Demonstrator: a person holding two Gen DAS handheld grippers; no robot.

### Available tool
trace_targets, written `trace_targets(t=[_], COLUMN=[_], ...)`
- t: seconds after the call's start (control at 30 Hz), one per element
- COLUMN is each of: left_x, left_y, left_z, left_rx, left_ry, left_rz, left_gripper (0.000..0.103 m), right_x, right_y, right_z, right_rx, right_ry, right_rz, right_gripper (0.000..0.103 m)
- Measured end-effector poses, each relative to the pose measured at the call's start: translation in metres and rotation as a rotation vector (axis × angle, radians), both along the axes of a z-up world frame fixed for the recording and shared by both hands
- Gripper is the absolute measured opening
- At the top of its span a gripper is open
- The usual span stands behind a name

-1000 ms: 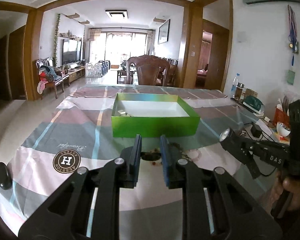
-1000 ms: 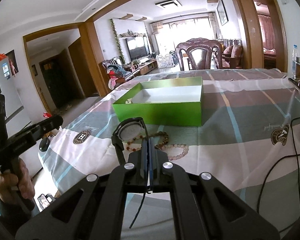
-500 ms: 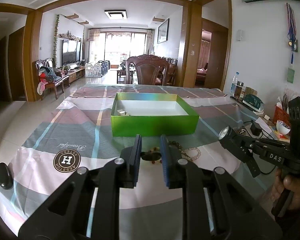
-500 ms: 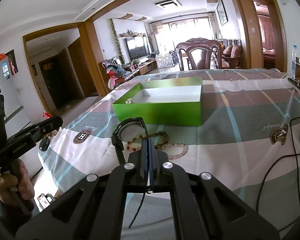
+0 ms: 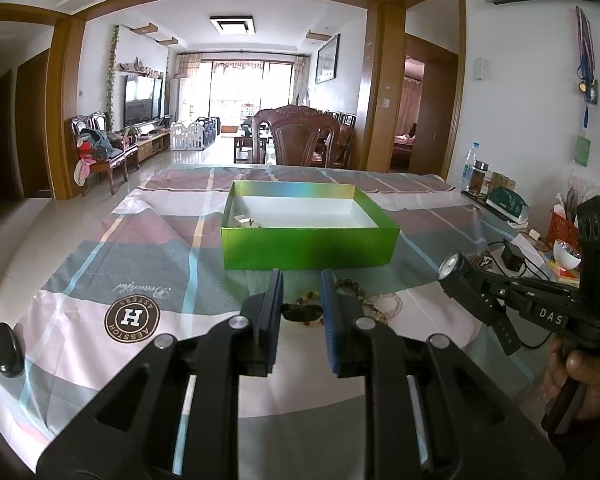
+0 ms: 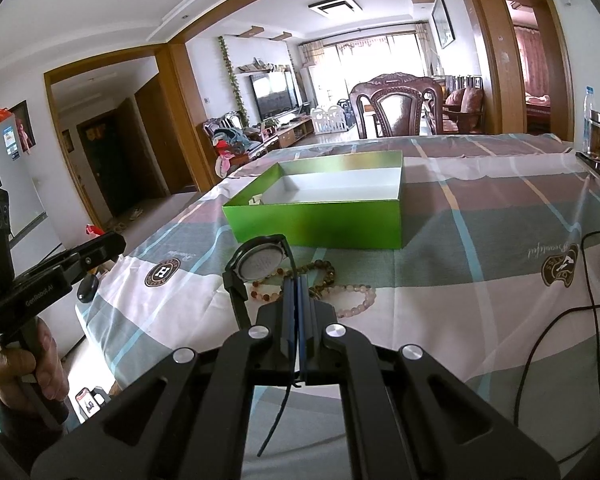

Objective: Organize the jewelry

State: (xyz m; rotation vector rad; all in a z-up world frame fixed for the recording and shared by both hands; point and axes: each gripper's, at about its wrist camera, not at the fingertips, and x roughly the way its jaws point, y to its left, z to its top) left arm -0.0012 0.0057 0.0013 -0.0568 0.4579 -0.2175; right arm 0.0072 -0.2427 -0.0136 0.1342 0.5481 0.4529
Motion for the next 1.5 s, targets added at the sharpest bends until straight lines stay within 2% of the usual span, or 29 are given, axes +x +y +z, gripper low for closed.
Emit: trace_targets(t=[0.37,0.53,0.7,0.87,0.97,1.1,1.3,1.4,1.47,1.5], left_x=[0.010,0.030,0.068,0.134,0.175,0.236,0.312,0.326,0.333,0.334], left_y=[0.000,0.000,-0.001,-0.008,-0.014,-0.012,-0.015,-0.014,-0.013,-0.012], left_z=[-0.007,0.002,0.029,0.056,0.060,0.049,0.011,-0.006,-0.015,-0.018], left_rx=[0.000,-0.002,0.003,0.012,0.027,-0.032,-0.001,0.009,0.021,0.026], left_ry=[0.030,0.029,0.013,0.020,0.036,0.136,0.239,0.268,0.277,0.278], left_rz=[-0.007,-0.017,-0.028,-0.051,-0.036,-0.048,0.006,0.024,0.030,0.033], left_gripper=[0.019,0.019,0.019,0.019,0.019,0.019,0.019,0.019,0.019,0.027], right_x=[0.008,0.023,0.057,0.112,0.148,0.205,0.265,0.276,0.281,0.282], right_y=[-0.001,-0.001,0.003,0.006,0.010,0.014,0.020,0.022,0.022,0.021], right_z=[-0.006,0.008,0.035,0.055,0.059,0.044,0.002,-0.009,-0.012,-0.012], right_rx=[0.001,-0.001,-0.019,-0.025,-0.040,-0.034,-0.049,-0.045,-0.041,-0.038], right_ry=[0.012,-0.015,-0.064,-0.065,-0.061,0.014,0.120,0.131,0.125,0.120], right_rz=[0.000,0.005,0.010,0.003,-0.018,-0.033,-0.065,-0.075,-0.086,-0.095], right_gripper=[0.002,0.002,0.002,0.002,0.002,0.002,0.002,0.002,0.006,0.011])
